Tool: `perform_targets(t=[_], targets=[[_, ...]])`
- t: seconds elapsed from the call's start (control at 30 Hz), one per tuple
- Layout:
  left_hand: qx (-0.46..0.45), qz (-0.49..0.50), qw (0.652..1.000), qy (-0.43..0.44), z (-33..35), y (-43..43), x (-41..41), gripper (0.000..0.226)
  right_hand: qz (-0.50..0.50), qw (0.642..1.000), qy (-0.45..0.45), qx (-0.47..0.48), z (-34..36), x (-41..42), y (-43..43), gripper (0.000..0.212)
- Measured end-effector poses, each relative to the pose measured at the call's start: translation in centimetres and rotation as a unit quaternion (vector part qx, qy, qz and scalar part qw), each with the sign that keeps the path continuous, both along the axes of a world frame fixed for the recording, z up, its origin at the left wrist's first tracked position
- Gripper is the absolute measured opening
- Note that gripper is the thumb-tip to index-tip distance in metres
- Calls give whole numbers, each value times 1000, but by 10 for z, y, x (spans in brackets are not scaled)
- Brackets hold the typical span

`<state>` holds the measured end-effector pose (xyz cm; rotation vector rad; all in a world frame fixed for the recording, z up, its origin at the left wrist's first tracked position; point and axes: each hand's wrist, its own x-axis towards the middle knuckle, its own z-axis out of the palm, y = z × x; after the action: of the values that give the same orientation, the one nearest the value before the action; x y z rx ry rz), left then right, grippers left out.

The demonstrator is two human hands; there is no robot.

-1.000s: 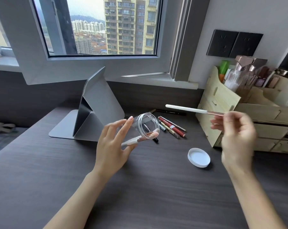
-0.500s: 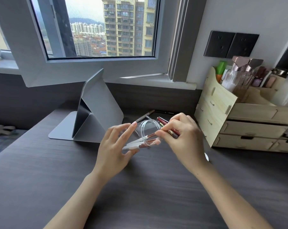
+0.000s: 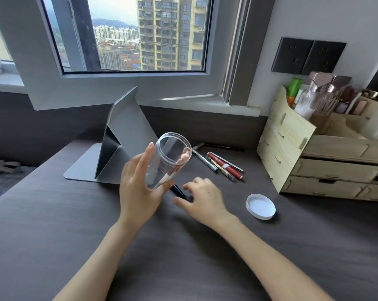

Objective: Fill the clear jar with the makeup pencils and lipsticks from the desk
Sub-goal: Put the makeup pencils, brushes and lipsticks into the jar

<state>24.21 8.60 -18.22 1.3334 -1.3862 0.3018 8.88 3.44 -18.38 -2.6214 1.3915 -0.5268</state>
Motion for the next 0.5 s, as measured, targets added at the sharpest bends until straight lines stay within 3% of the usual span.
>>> perform_targets(t=[0.07,0.2,0.3,0.4,0.5], targets=[[2,4,1000,7,0,0,1,88,-5,999,28,-32,-7,17,2,43],[7,3,1000,6,-1,0,2,87,-39,999,-6,-29,-14,29,-8,29],[6,3,1000,14,0,1,1,88,-83,986,-144,30,-12,12,-20,24],[5,1,1000,21,0,1,-1,89,-77,938,-318,114,6,-23,-21,18],[0,-3,1000,15,-1,1,-1,89,-31,908,-393,142,31,-64,-5,28]])
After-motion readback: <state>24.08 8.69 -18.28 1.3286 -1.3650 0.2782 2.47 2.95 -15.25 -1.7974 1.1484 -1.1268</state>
